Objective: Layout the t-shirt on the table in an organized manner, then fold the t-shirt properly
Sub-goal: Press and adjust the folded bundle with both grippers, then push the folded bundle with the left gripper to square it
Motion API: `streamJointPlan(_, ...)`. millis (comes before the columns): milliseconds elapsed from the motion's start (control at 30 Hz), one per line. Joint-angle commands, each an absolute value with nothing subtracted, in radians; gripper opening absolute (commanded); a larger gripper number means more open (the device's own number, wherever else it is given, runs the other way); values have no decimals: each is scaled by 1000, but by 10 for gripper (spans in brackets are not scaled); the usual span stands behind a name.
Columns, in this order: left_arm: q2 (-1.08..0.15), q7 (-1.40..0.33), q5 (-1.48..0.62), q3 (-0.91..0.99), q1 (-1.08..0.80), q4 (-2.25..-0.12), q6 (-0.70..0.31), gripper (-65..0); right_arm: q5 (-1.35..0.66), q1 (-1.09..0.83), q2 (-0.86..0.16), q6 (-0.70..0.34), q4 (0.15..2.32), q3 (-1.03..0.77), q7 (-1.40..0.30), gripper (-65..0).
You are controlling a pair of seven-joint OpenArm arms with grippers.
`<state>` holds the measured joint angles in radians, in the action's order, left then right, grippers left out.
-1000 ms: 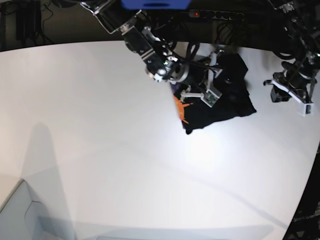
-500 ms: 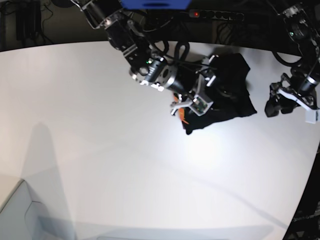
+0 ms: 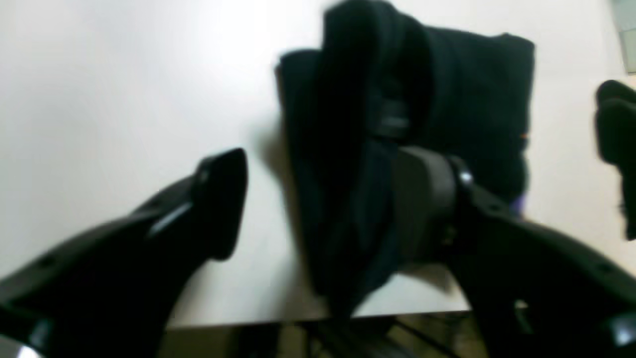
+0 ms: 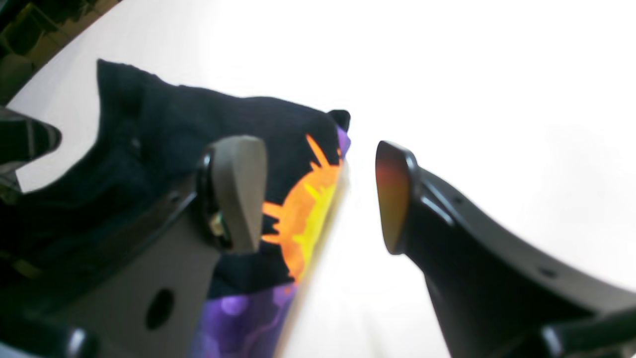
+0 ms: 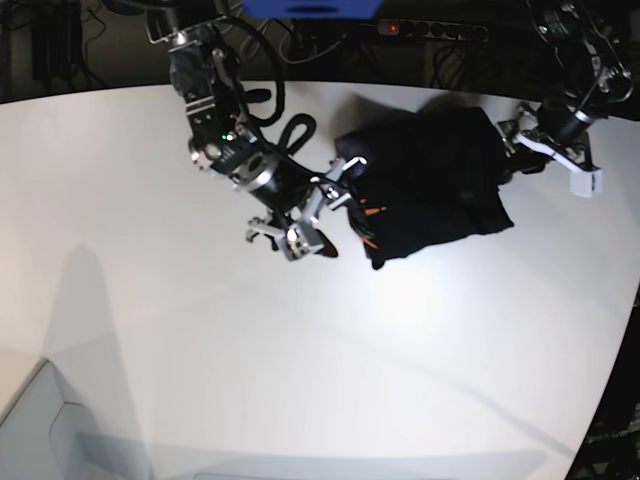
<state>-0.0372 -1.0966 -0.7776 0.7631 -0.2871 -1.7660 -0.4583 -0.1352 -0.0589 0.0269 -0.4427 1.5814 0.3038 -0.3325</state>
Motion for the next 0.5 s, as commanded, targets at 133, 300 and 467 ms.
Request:
streamJointPlan(133, -15, -1081, -740, 765, -269, -1741, -466, -130, -145, -64, 24, -452, 1603, 306, -306, -295)
streamJointPlan(300, -12, -1078, -697, 765, -252, -1659, -466, -130, -145, -77, 22, -452, 1603, 305, -306, -295)
streamJointPlan(467, -22, -1073, -694, 684, -225, -1557, -466, -130, -145, -77, 22, -452, 1603, 305, -306, -296)
